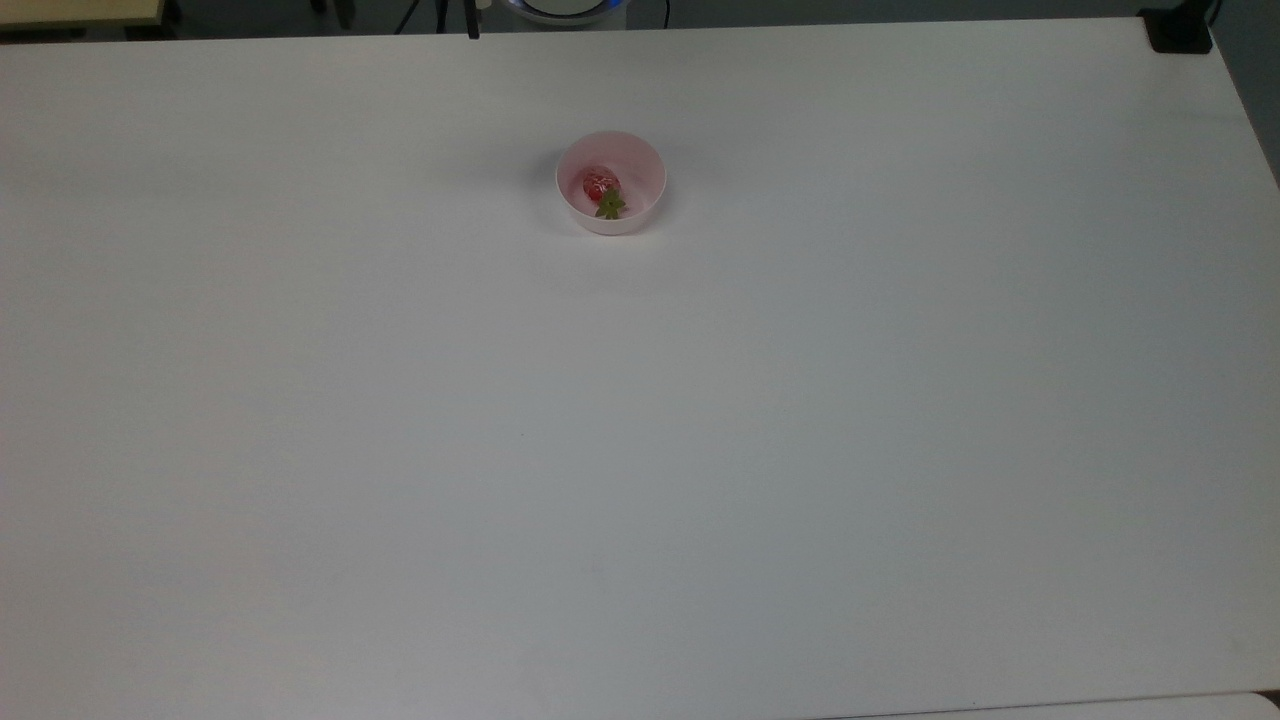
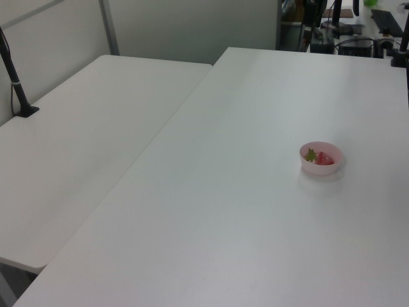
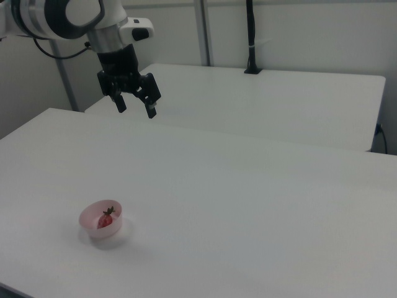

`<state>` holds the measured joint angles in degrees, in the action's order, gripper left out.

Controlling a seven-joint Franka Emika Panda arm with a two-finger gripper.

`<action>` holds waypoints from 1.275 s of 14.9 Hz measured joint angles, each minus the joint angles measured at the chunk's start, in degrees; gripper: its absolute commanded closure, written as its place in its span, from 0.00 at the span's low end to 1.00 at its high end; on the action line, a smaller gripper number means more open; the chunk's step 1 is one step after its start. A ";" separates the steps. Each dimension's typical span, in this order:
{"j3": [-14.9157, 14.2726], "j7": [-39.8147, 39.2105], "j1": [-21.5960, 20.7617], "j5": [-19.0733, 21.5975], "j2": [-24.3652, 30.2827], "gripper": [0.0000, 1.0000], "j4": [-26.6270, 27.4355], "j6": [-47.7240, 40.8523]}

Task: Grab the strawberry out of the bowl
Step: 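Move the gripper down over the pink bowl toward the strawberry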

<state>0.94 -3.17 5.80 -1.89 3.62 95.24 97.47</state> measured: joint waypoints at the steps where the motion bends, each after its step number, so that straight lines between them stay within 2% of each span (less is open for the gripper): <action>1: 0.00 0.00 0.00 0.00 0.00 0.00 0.00 0.00; 8: 0.00 -0.04 0.00 0.01 0.00 0.00 0.00 0.00; 9: 0.03 -0.45 0.00 0.01 -0.01 0.06 0.03 -0.17; 11: 0.19 -3.07 -0.01 0.01 -0.18 0.00 0.63 -0.43; 13: 0.82 -4.01 -0.17 0.01 -0.64 0.00 2.35 -0.68; 16: 1.77 2.75 -1.62 -0.36 -1.20 0.00 6.54 -1.03; 19: 2.61 9.29 -5.87 -1.38 -2.58 0.00 13.54 -0.56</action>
<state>3.55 6.12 -0.06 -3.27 1.05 108.78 96.91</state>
